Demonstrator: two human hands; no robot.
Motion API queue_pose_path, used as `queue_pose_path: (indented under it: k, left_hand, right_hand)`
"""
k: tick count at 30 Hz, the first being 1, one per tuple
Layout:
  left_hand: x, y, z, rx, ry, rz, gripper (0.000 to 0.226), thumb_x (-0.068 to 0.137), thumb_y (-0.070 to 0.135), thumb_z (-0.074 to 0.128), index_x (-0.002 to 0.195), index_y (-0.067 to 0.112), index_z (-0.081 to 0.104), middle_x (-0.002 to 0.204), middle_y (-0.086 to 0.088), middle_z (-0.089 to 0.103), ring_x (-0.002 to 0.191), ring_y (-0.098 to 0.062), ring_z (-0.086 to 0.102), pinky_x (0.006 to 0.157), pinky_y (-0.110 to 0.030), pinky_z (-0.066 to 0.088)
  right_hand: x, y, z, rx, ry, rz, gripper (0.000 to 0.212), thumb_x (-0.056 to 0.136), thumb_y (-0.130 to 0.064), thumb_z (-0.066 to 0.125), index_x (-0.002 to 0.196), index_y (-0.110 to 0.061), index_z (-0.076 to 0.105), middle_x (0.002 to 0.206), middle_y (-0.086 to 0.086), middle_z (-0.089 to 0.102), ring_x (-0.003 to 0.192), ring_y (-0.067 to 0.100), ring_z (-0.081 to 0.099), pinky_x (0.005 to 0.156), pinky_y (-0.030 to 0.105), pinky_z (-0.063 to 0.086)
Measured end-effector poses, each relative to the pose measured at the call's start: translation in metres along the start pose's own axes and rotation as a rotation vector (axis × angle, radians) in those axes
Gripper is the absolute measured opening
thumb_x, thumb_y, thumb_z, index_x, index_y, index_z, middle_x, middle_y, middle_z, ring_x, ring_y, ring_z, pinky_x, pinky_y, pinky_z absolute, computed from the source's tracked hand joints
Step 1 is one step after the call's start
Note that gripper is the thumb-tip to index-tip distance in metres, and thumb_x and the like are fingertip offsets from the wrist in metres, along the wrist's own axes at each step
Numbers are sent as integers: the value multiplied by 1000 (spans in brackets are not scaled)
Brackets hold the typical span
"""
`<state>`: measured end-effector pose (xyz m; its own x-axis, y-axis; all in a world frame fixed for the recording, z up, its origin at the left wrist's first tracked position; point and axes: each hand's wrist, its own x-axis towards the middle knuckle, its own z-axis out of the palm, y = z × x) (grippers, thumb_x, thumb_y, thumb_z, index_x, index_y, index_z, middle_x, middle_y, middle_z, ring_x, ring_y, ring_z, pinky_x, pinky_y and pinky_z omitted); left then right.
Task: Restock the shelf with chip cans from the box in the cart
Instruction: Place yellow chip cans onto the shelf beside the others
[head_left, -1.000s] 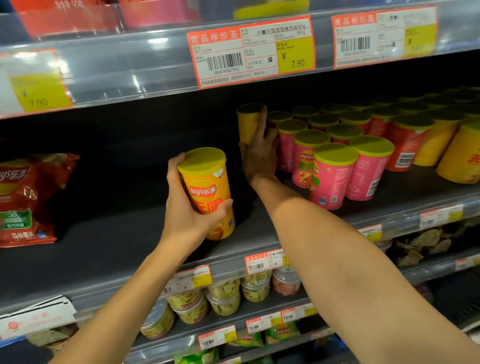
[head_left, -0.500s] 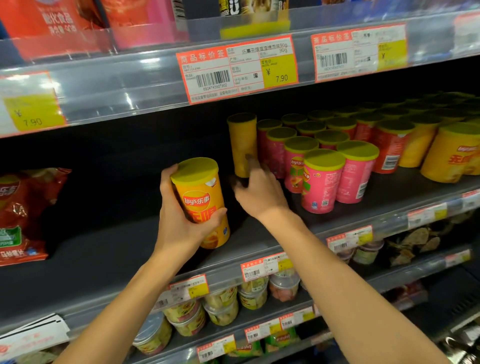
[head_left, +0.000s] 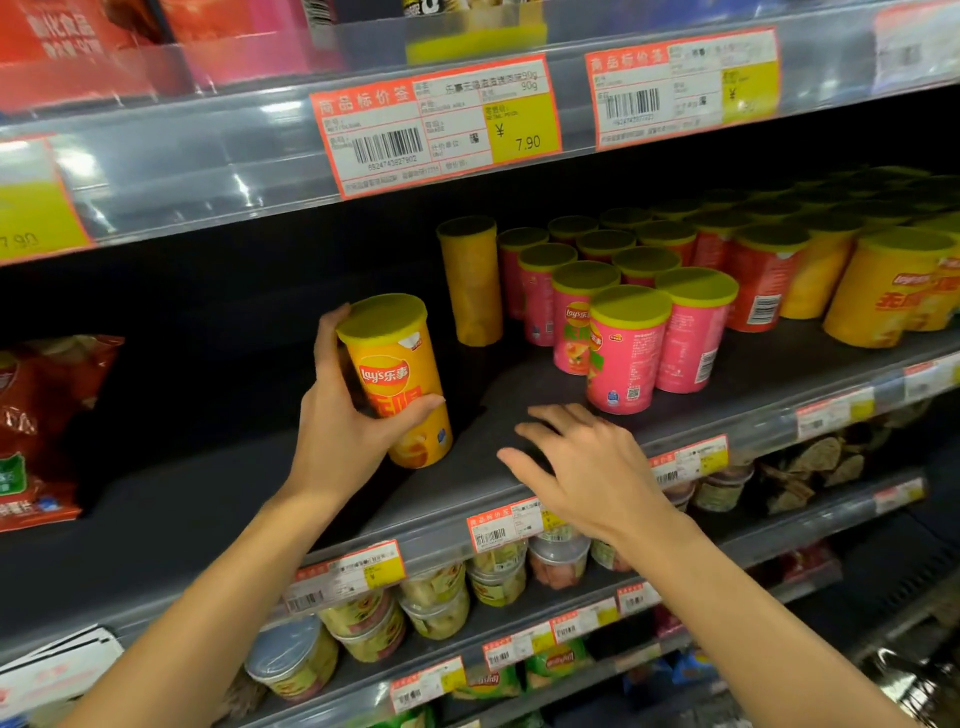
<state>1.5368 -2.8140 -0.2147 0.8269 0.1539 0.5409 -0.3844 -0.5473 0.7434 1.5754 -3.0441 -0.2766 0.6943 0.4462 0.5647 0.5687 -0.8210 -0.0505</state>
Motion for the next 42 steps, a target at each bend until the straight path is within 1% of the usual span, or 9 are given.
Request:
queue_pose_path:
  k: [2,7,9,11,14,20,26,31,42]
  left_hand:
    - [6,-2,2,16,-18,3,99,66,34,85,136,51,18,121,29,53,109,7,59,86,-11,50]
    - [33,-13,12,78,-44,-48,102,68,37,83,141,45,12,123,24,46,102,23,51,77,1,43]
    - [48,-21,16,67,-48,-93,105,69,32,86,146,38,15,126,18,49,105,12,55,80,-5,45]
    - [64,-26,20,60,-42,-127,106,70,29,87,148,35,16,131,12,50,113,-3,55,88,-20,48]
    - [85,-32,26,69,-51,-146,103,72,26,86,148,33,16,129,11,49,115,-8,52,92,-30,46]
    - [112,-48,40,100,-7,-152,105,72,24,86,150,27,16,137,-1,53,117,-14,55,95,-33,48]
    - [129,-60,47,98,14,-209,112,68,28,88,152,32,13,138,-2,54,121,-18,54,100,-36,46]
    - [138,-65,45,101,-1,-258,118,66,32,89,152,37,8,140,-2,52,126,-22,52,106,-44,44]
    - [139,-57,47,136,5,-310,120,71,30,86,155,32,0,148,-7,45,133,-28,46,110,-42,38]
  right_hand:
    - [0,-1,3,9,42,4,77,100,-63,17,99,-17,78,108,4,74,92,22,69,63,30,53]
    - [-1,-4,11,29,147,5,74,101,-59,22,93,-13,80,104,7,76,91,24,71,66,31,55]
    - [-1,-4,12,30,179,-1,74,102,-59,23,92,-12,80,103,7,76,92,24,72,67,32,56]
    - [-1,-4,13,32,202,-2,73,102,-58,24,91,-12,80,103,8,76,92,24,72,68,32,57]
    - [-3,-4,17,33,258,-6,70,102,-56,28,90,-11,80,101,8,76,92,24,72,67,34,59]
    - [-2,-3,21,12,278,-27,64,101,-52,33,88,-10,80,101,9,76,92,25,73,69,34,58]
    - [-3,-3,25,31,330,-9,45,92,-43,48,85,-11,80,98,7,77,89,24,74,68,33,58]
    - [-1,-4,27,32,364,-10,41,89,-40,50,83,-12,79,96,6,77,87,23,74,67,33,58]
    - [-1,-6,24,83,326,15,39,84,-35,48,78,-13,80,92,5,77,82,23,74,64,32,58]
